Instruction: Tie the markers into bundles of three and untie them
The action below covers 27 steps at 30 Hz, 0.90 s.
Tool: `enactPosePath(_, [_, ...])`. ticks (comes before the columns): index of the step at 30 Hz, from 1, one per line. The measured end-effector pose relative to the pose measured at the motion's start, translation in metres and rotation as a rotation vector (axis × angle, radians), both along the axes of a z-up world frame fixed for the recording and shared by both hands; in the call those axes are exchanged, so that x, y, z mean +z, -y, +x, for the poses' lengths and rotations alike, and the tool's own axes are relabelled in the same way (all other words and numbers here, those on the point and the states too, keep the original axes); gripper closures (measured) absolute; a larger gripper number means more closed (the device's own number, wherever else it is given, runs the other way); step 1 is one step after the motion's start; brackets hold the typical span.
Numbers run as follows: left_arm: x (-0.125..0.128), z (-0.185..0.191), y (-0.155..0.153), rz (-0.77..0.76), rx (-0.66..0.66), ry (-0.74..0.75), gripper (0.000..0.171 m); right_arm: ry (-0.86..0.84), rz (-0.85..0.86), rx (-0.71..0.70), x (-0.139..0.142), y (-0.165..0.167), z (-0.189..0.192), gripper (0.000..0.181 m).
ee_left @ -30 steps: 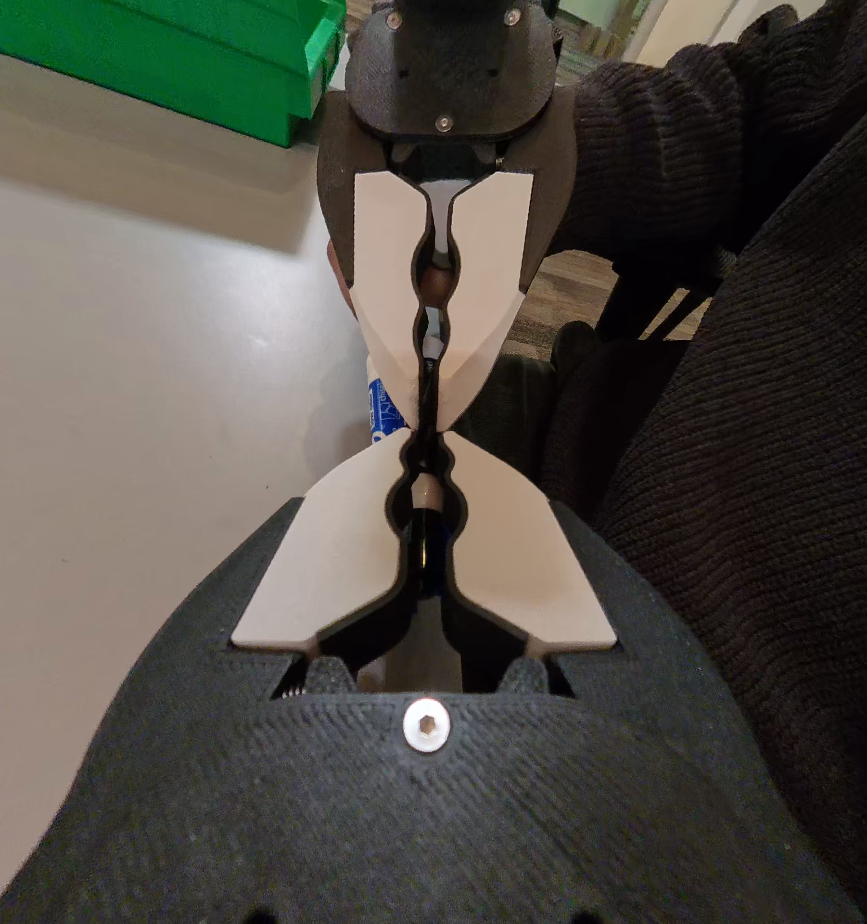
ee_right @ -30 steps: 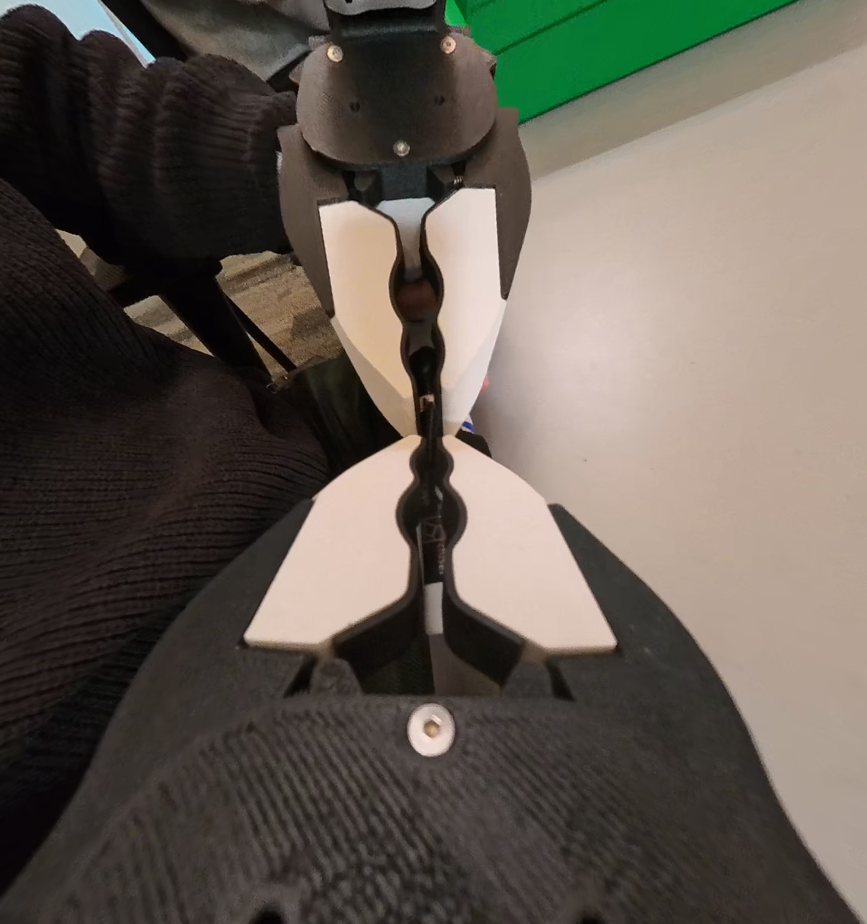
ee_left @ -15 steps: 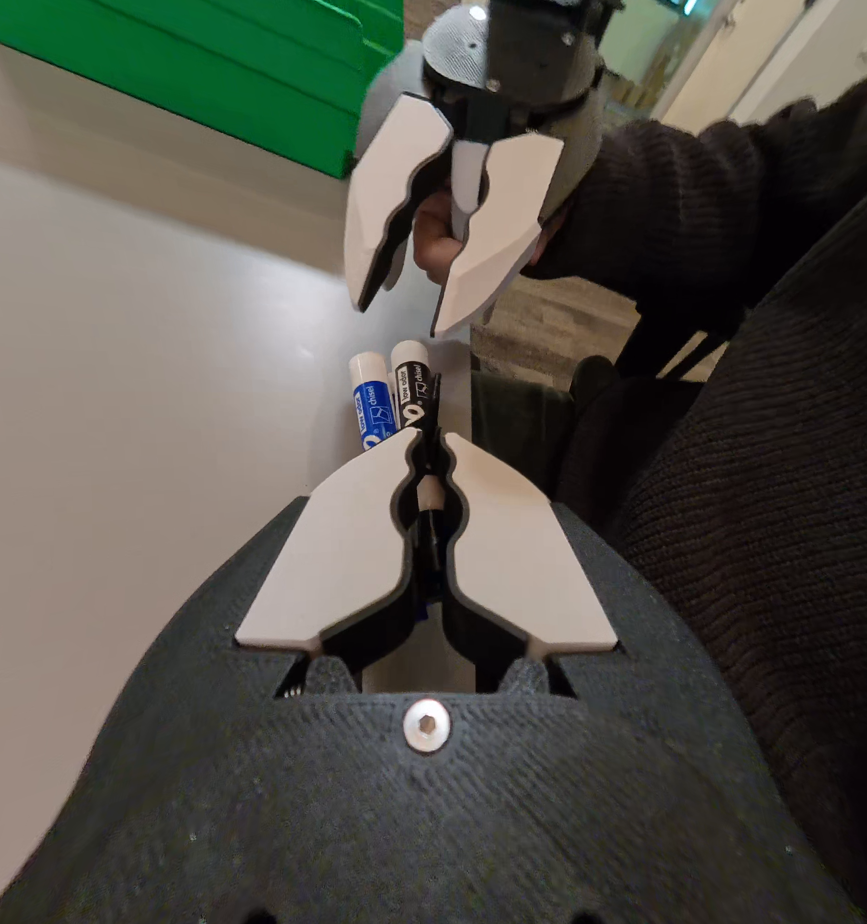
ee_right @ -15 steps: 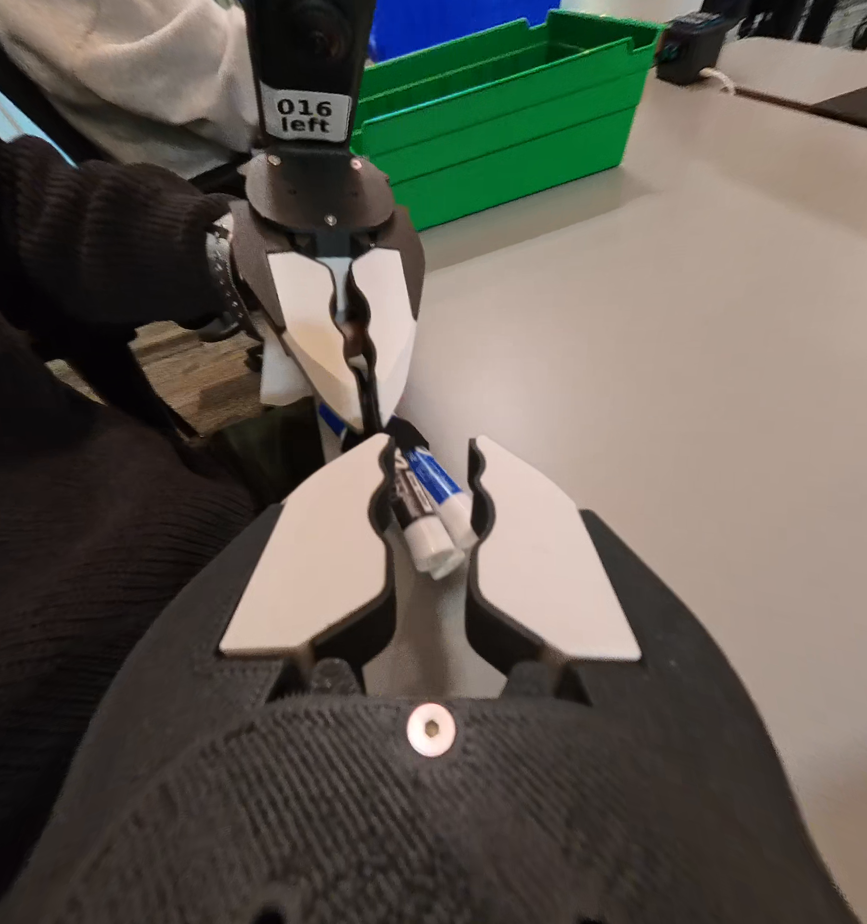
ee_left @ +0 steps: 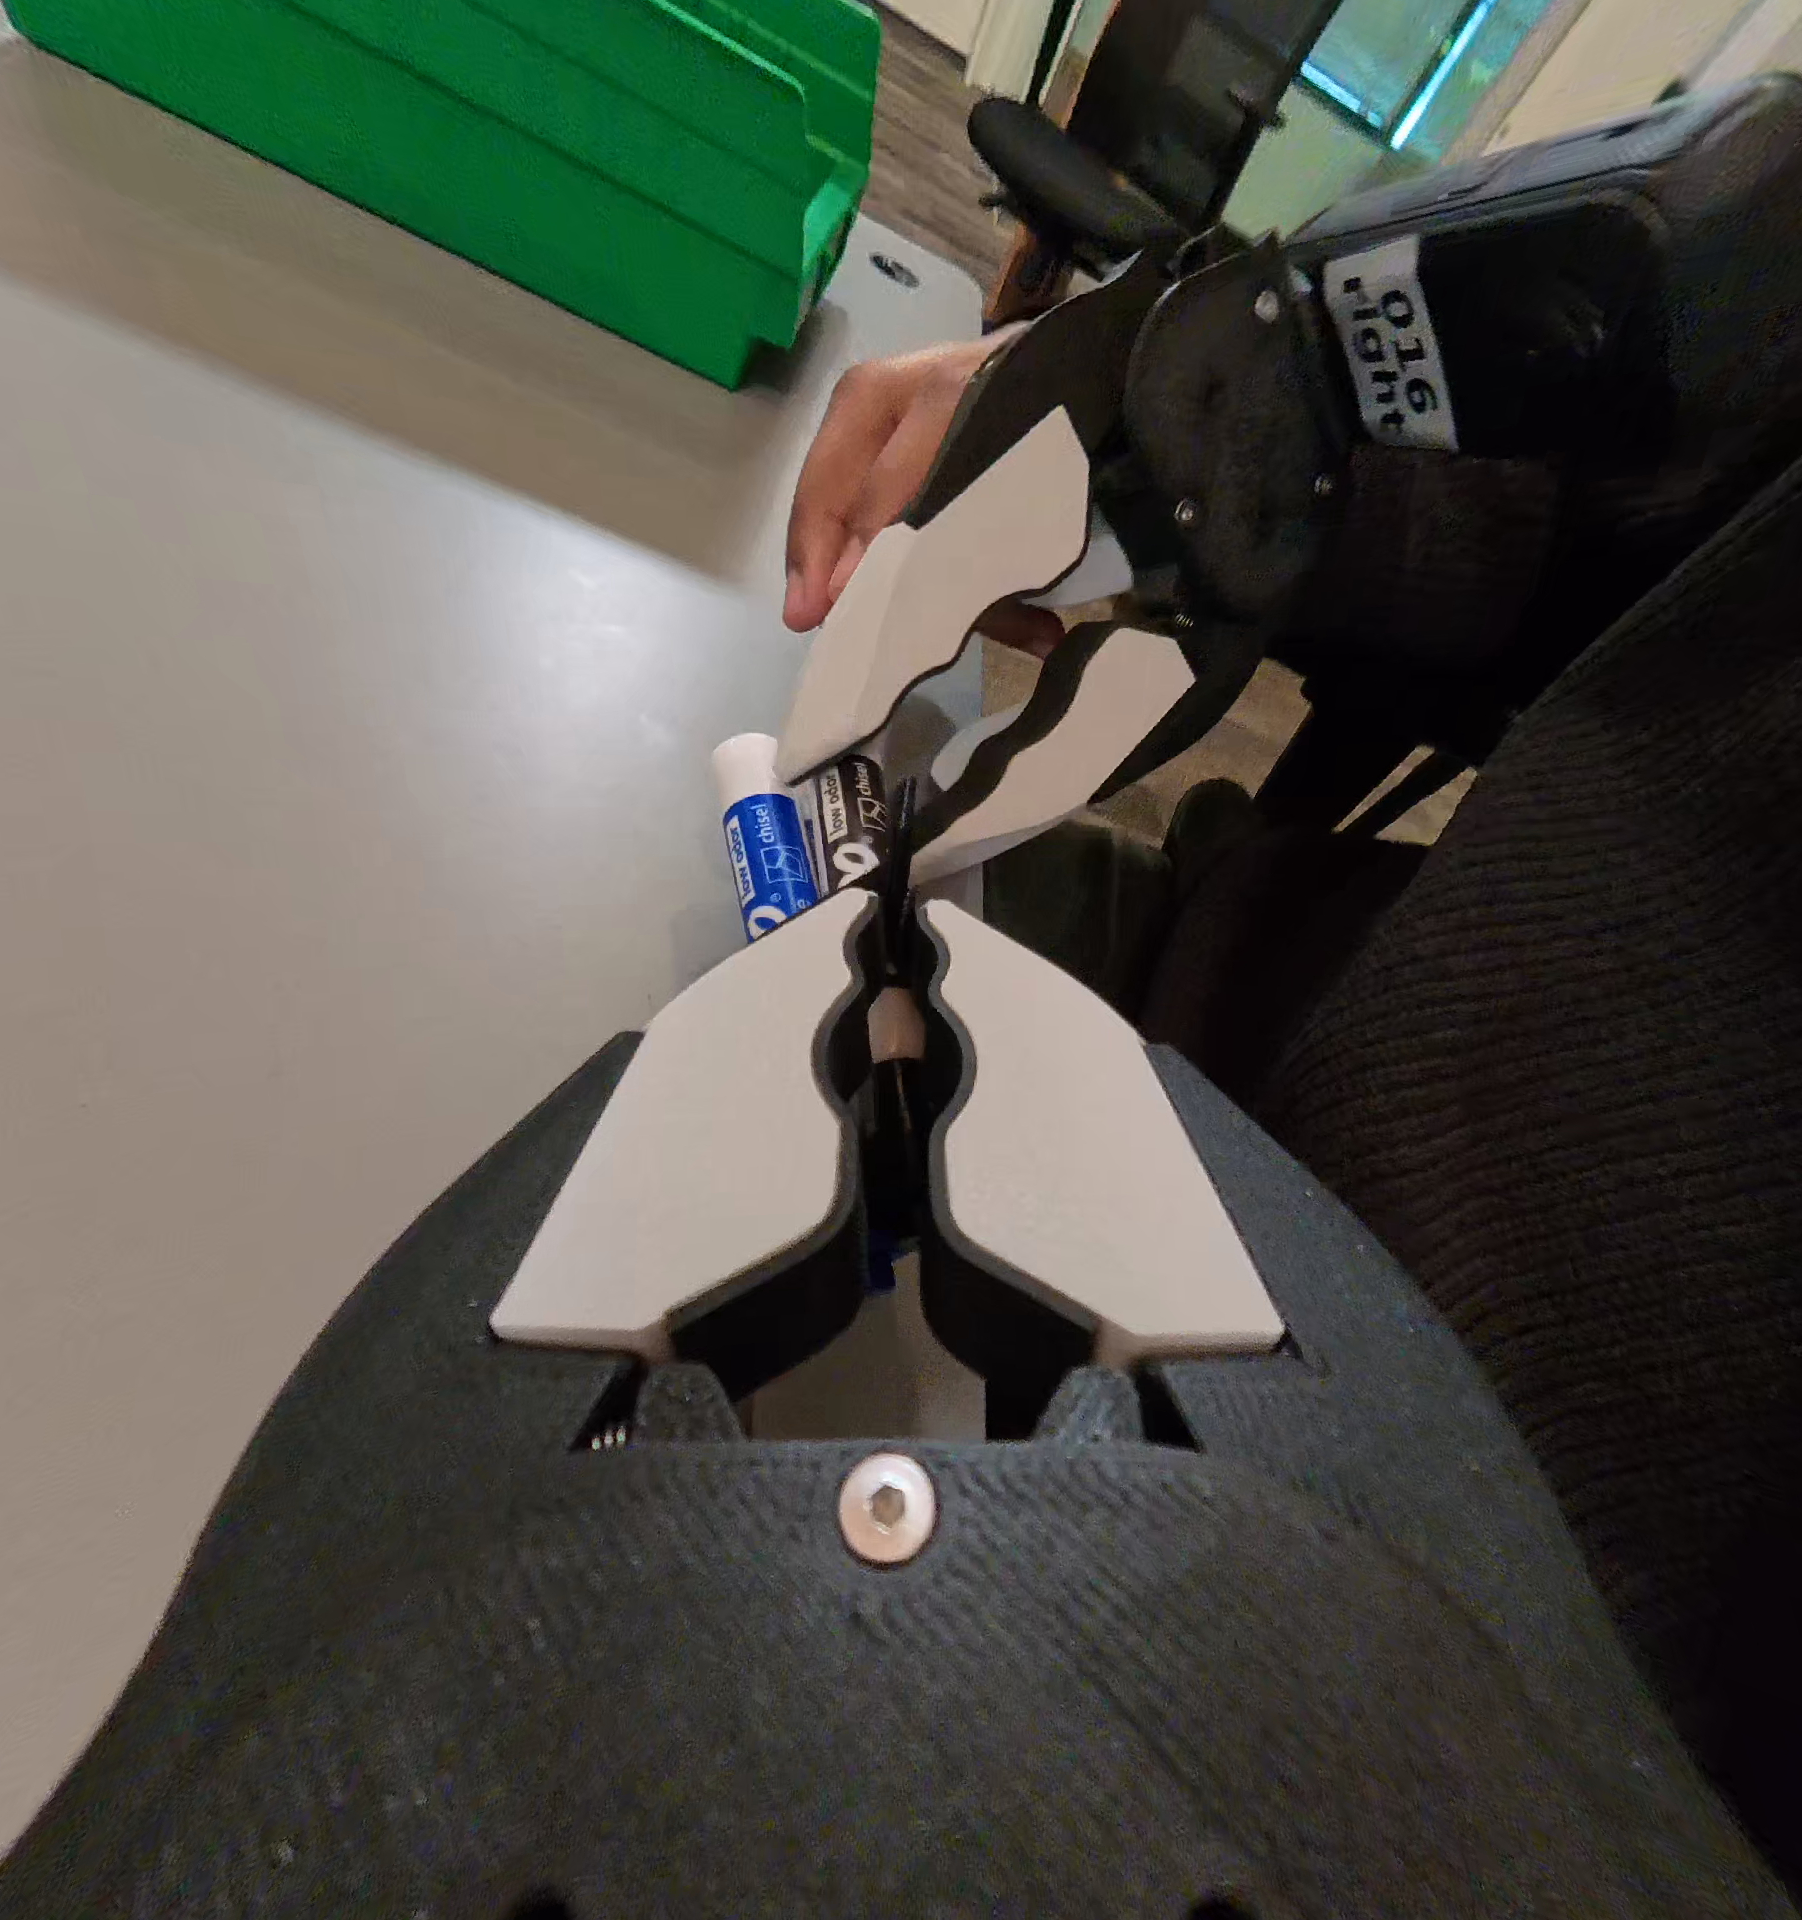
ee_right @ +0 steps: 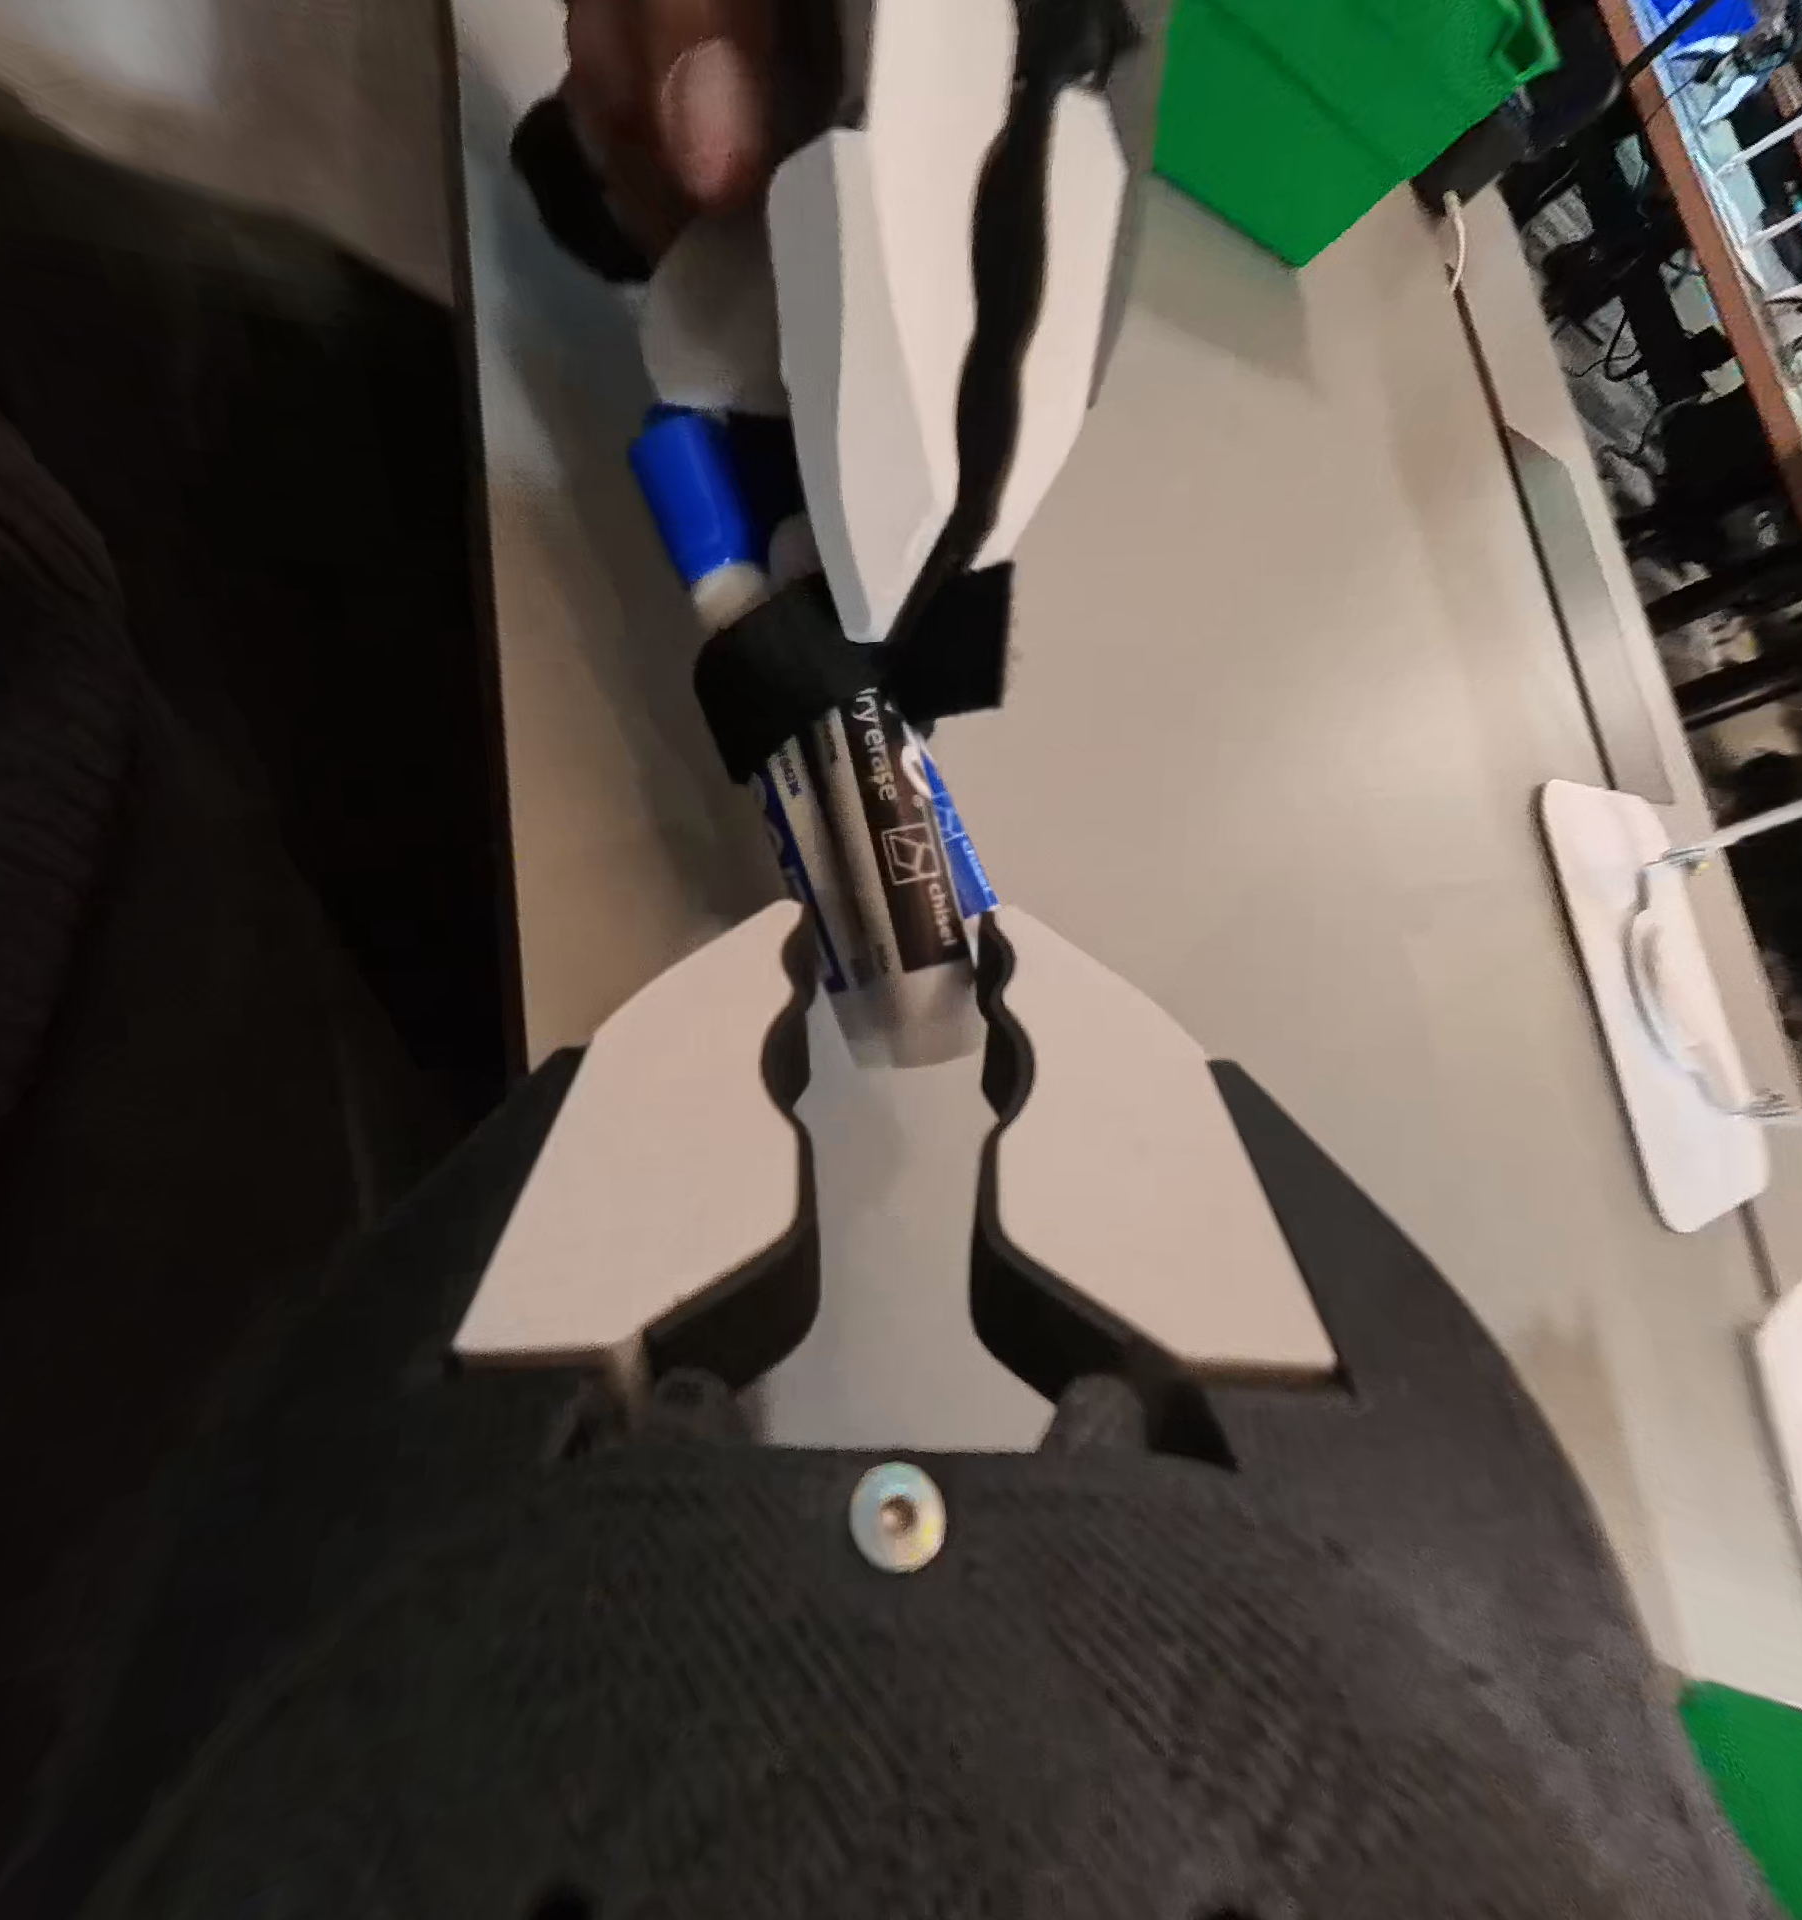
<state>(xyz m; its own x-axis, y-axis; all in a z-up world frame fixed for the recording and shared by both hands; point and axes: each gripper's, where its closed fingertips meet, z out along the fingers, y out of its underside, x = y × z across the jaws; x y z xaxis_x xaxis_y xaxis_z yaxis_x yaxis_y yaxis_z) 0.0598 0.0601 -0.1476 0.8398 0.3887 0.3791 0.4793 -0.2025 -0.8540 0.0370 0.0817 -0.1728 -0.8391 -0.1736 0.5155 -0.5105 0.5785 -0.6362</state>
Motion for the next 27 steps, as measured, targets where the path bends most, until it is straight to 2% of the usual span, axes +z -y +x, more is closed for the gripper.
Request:
enactPosePath(1, [-0.002,0.0,0.0,-0.016,0.001,-0.003,0.167,-0.038,0.019,0.001,-0.001,-0.001,-0.001,0.16])
enactPosePath(2, [-0.003,-0.001,0.0,-0.027,0.006,-0.002,0.167,-0.06,0.031,0.006,-0.002,-0.001,-0.001,0.16])
enactPosePath(7, [-0.002,-0.002,0.002,-0.019,0.014,0.005,0.167,0.007,0.036,0.007,-0.001,-0.005,-0.003,0.161])
enactPosePath(15, [0.002,-0.005,0.008,0.012,0.029,0.014,0.167,0.02,0.066,0.007,-0.002,-0.027,-0.018,0.161])
enactPosePath(23, [0.012,-0.007,0.009,0.092,0.033,0.034,0.167,0.109,0.006,0.028,0.009,-0.04,-0.022,0.161])
enactPosePath(27, [0.017,-0.01,0.015,0.141,0.051,0.049,0.168,0.107,0.019,-0.009,0.01,-0.054,-0.034,0.161])
